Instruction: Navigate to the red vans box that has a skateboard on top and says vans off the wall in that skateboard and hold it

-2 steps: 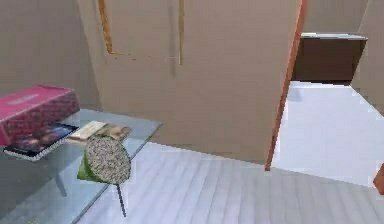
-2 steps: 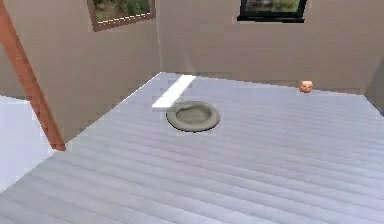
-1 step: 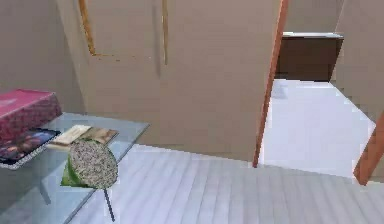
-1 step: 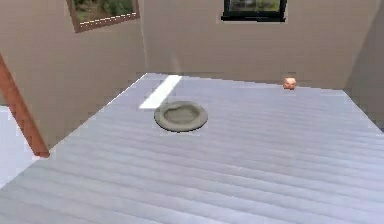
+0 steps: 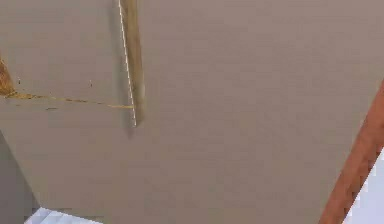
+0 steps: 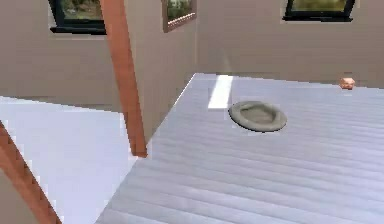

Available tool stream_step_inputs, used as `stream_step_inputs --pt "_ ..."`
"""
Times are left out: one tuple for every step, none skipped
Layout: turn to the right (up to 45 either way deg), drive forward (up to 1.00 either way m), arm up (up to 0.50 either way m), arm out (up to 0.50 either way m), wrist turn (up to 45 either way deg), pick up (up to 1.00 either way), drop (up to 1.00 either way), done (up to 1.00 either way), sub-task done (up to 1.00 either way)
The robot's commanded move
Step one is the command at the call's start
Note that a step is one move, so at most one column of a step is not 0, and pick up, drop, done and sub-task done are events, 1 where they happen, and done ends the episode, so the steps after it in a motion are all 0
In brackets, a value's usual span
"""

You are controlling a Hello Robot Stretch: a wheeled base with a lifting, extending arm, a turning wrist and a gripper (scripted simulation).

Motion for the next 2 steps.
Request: stream_step_inputs --pt "0.0 0.45 0.0 0.0 0.0 0.0 0.0 0.0 0.0" --pt "45.0 0.0 0.0 0.0 0.0 0.0 0.0 0.0 0.0"
